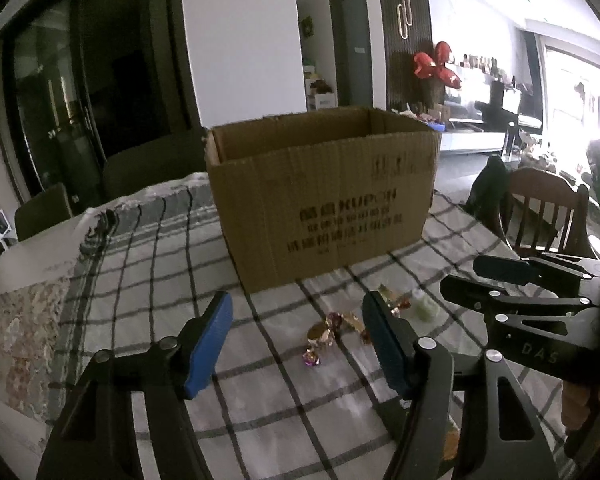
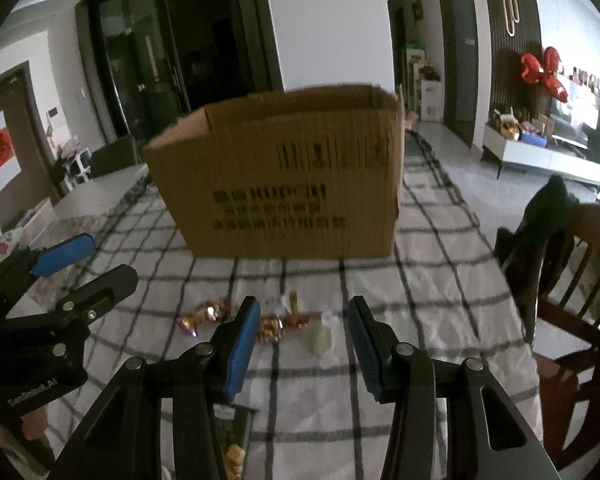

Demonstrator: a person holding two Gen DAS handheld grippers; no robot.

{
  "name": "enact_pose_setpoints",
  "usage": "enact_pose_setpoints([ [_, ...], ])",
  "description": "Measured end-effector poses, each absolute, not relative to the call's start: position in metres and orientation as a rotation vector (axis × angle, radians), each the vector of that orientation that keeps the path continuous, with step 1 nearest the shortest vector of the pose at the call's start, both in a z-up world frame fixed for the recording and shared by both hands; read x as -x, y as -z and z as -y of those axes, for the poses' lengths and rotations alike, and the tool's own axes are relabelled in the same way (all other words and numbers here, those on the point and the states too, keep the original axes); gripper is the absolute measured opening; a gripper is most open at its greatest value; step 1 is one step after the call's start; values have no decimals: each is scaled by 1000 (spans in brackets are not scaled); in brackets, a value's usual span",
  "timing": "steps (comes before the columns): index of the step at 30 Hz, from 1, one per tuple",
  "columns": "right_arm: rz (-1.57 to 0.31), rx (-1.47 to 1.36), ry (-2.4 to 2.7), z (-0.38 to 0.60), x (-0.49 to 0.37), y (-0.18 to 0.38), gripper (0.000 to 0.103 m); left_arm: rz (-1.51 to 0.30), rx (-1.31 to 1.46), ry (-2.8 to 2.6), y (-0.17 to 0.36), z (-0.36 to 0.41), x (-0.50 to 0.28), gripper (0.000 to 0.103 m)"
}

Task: Organize snacks
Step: 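Move both tools down toward the wrapped candies on the cloth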

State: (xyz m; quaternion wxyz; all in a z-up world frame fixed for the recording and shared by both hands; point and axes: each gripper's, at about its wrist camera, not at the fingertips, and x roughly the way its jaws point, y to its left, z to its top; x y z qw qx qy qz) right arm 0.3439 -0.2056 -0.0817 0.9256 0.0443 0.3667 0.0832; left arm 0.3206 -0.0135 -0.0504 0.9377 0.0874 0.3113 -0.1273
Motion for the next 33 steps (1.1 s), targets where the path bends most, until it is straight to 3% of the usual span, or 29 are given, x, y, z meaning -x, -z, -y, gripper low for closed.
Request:
enact_pose_setpoints([
  [12,-832,-112,-171,206,-359,115,46,-742,-162,308,87,21,-342,54],
  [16,-852,-120,-174,206,-365,122,40,-778,-147,326,98,23,-349,50],
  [33,-884,-107,-166,203,-378,138,32,-848,-127,338,119,28,-371,33],
])
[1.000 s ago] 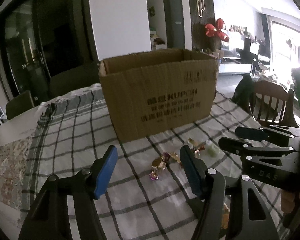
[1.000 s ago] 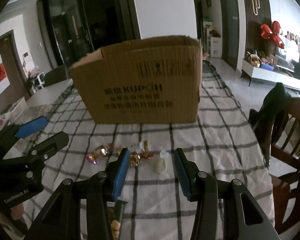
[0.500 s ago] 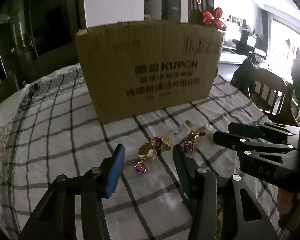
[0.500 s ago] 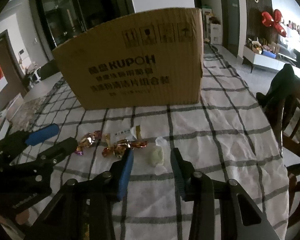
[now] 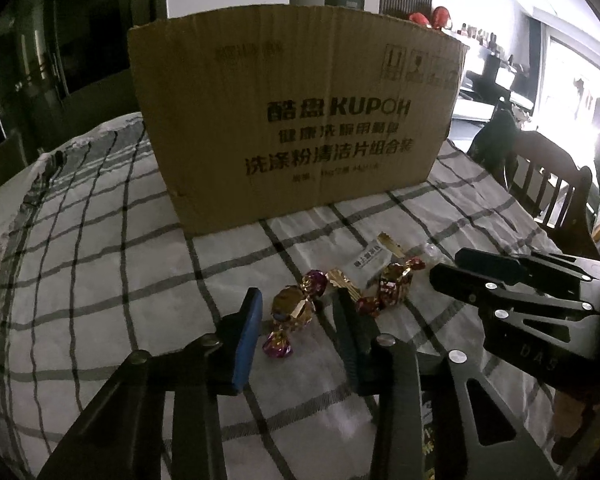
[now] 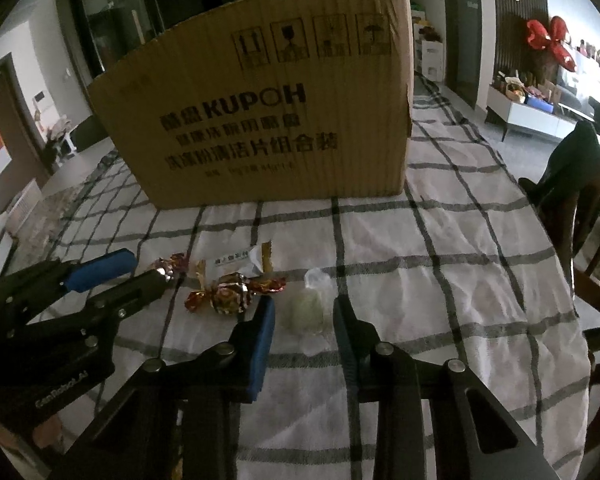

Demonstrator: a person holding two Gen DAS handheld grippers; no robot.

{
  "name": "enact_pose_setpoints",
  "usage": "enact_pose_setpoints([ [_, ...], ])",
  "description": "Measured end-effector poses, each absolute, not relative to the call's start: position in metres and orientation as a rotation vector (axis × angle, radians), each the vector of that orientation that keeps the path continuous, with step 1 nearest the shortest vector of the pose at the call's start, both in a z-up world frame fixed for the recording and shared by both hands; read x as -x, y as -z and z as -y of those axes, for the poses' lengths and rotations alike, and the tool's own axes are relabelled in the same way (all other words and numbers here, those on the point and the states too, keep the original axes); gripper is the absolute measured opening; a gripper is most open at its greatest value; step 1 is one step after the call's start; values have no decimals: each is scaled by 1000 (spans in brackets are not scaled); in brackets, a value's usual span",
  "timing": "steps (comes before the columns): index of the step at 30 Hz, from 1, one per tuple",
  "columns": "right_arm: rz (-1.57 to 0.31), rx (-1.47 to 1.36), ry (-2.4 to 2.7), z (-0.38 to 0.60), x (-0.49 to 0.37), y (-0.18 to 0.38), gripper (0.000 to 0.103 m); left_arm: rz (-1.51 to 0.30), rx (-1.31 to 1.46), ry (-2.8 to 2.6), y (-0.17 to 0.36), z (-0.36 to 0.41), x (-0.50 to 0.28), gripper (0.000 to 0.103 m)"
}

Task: Organize snacks
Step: 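Move both tools down toward the wrapped candies on the cloth, then grasp a gold-wrapped candy with the left tool while the right tool grasps a white candy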

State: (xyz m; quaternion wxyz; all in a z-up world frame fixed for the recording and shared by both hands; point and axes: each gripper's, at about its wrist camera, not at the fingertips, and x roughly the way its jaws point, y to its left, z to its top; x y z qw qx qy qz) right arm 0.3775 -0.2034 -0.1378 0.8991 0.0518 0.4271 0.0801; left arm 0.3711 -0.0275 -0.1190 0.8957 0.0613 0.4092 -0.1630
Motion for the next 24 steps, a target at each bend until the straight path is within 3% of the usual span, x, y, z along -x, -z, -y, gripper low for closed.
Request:
enact_pose_setpoints([
  [8,-889,-98,-166,203,-380,141,19,-851,-117,332,122,27,-374,21],
  [14,-880,-94,-162,203,-378,139,19,-842,-132,332,121,28,-372,19],
  [15,-877,-95,-161,204,-377,138,19,-839,-131,332,120,29,-371,9],
  [17,-873,-97,-156,205,-376,136,19,-822,-133,327,115,29,-368,3],
  [24,-854,-99,-157,205,-370,129,19,-838,-127,349,117,29,-366,7],
])
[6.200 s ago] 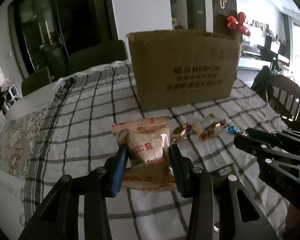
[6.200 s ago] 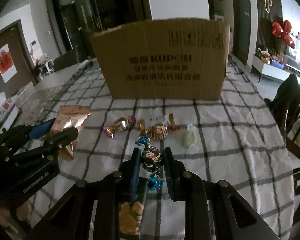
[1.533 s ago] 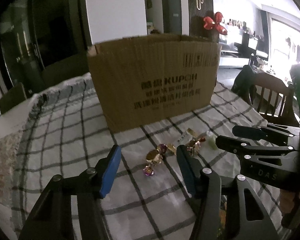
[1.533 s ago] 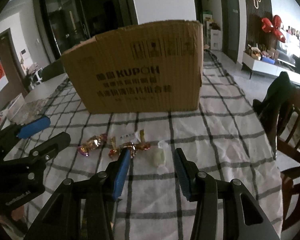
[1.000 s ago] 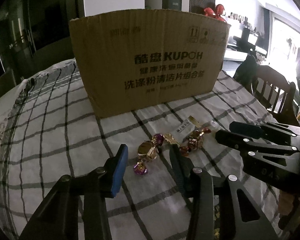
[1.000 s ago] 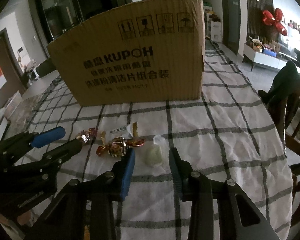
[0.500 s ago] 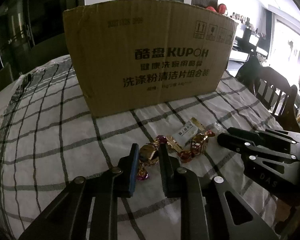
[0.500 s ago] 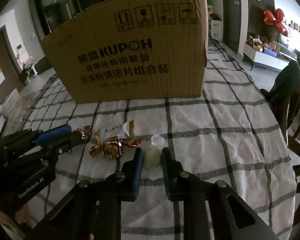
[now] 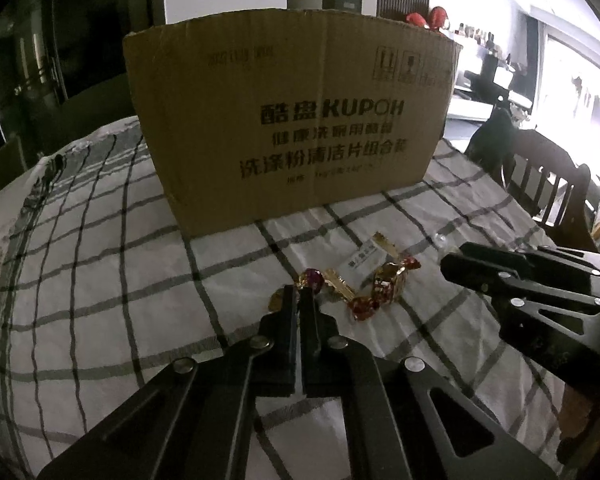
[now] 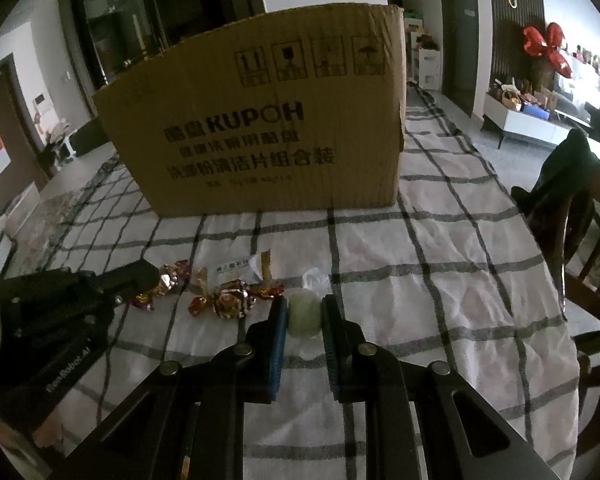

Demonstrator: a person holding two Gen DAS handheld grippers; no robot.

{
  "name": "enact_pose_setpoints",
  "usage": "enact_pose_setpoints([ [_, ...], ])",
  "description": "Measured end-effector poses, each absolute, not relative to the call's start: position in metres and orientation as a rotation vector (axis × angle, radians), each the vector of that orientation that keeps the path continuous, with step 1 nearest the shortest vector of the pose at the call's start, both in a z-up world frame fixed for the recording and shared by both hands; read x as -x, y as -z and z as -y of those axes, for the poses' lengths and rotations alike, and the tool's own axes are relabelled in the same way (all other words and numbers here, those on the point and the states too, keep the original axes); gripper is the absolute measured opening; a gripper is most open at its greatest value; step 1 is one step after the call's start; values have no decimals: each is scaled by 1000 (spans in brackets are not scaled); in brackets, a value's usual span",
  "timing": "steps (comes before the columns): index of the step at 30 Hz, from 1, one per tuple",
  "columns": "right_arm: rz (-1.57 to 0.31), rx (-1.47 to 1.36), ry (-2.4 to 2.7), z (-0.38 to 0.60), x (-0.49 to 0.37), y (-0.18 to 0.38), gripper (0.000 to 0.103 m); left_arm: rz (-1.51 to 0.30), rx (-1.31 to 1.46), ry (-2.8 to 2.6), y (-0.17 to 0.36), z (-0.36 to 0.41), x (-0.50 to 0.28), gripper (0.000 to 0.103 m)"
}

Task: Organize snacks
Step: 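Grasp a gold-wrapped candy with the left tool while the right tool grasps a white candy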

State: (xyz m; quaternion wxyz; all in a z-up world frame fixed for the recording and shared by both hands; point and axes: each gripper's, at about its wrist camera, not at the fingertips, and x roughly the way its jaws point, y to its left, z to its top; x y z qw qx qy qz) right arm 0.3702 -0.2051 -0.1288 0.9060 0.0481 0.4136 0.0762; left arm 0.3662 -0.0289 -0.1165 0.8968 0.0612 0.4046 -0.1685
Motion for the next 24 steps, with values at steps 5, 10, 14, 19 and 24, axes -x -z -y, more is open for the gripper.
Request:
enact_pose_setpoints([
  [5,-855,-110,-160,205,-368,127,19,-813,-121,347,113,26,-363,35],
  [10,-856,-122,-164,203,-368,129,19,-848,-114,342,122,26,-371,35],
  [14,-859,-136,-169,203,-369,131,19,-877,-108,339,130,28,-376,35],
  [19,-857,-139,-172,201,-370,131,19,-886,-106,334,133,29,-375,25],
  [24,-850,-148,-179,203,-368,127,19,-851,-108,330,121,27,-368,25],
])
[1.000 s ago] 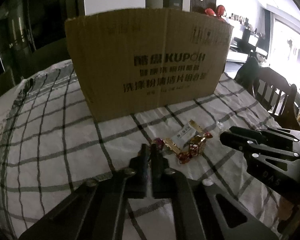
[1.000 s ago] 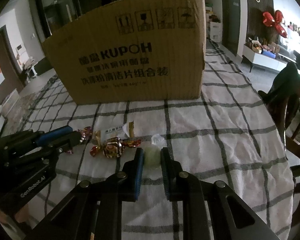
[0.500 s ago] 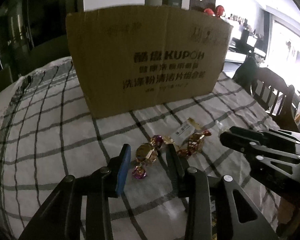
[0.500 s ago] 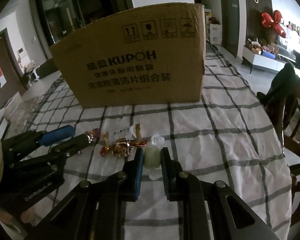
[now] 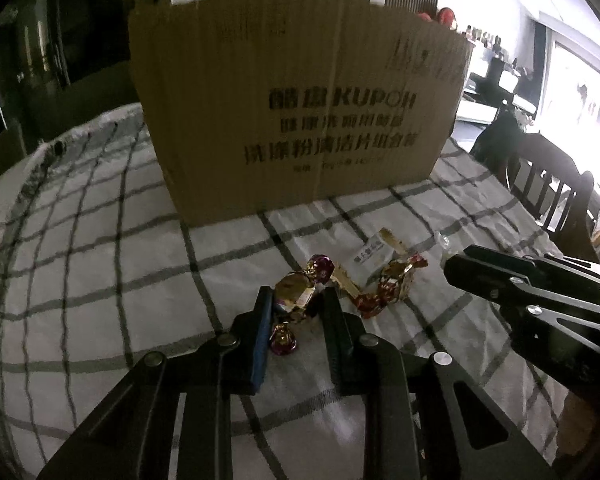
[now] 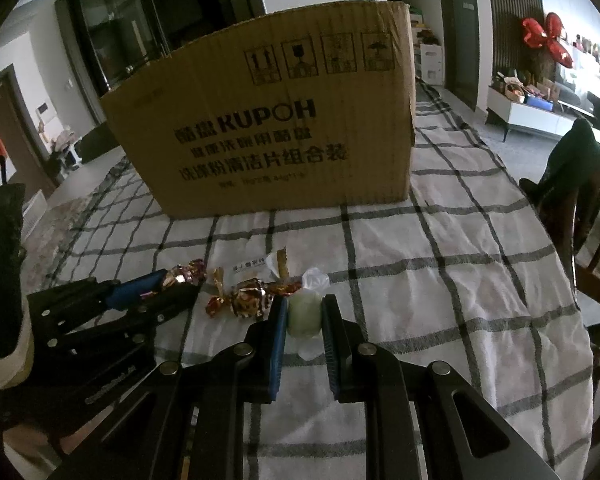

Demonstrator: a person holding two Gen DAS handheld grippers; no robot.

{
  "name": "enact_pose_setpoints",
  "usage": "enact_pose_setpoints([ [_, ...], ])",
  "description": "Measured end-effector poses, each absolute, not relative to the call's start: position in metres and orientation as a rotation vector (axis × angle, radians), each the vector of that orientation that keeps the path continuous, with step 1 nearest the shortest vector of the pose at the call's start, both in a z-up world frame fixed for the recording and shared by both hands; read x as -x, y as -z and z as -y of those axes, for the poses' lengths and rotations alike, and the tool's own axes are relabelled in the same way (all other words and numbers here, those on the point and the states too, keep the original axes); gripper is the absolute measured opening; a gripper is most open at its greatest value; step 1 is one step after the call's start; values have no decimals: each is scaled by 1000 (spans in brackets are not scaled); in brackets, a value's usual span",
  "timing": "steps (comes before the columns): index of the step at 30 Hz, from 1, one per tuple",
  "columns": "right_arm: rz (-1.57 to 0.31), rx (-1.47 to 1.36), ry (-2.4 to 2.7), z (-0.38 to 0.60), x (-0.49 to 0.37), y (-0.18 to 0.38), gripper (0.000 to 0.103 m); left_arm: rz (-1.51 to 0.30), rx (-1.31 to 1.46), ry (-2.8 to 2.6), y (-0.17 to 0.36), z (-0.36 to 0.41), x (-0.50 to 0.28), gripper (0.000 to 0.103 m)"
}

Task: Organize snacks
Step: 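Grasp a gold-wrapped candy with the left tool while the right tool grasps a white candy, then carry both candies into the box and open both tools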

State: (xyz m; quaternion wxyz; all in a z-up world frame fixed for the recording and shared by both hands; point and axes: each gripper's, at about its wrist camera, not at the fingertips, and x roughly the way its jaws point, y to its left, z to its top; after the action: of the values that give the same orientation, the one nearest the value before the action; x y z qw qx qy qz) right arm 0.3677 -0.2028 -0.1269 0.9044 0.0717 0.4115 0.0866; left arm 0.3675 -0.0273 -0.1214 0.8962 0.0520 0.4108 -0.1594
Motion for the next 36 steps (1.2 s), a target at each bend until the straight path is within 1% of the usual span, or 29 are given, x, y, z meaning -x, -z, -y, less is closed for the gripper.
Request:
enact_pose_setpoints([
  [9,-799,-155,-198,205,-360,102,19,-768,-74,329,80,21,-353,24],
  [18,-696,-155,-220,209,-357,56,19,-655,-57,322,29,19,-347,24],
  [30,-546,-132,-227,212,-376,-4,19,-525,-62,292,-25,20,-369,24],
  [36,-513,-113,-232,213,-396,-20,19,-498,-63,284,-38,19,-394,24],
])
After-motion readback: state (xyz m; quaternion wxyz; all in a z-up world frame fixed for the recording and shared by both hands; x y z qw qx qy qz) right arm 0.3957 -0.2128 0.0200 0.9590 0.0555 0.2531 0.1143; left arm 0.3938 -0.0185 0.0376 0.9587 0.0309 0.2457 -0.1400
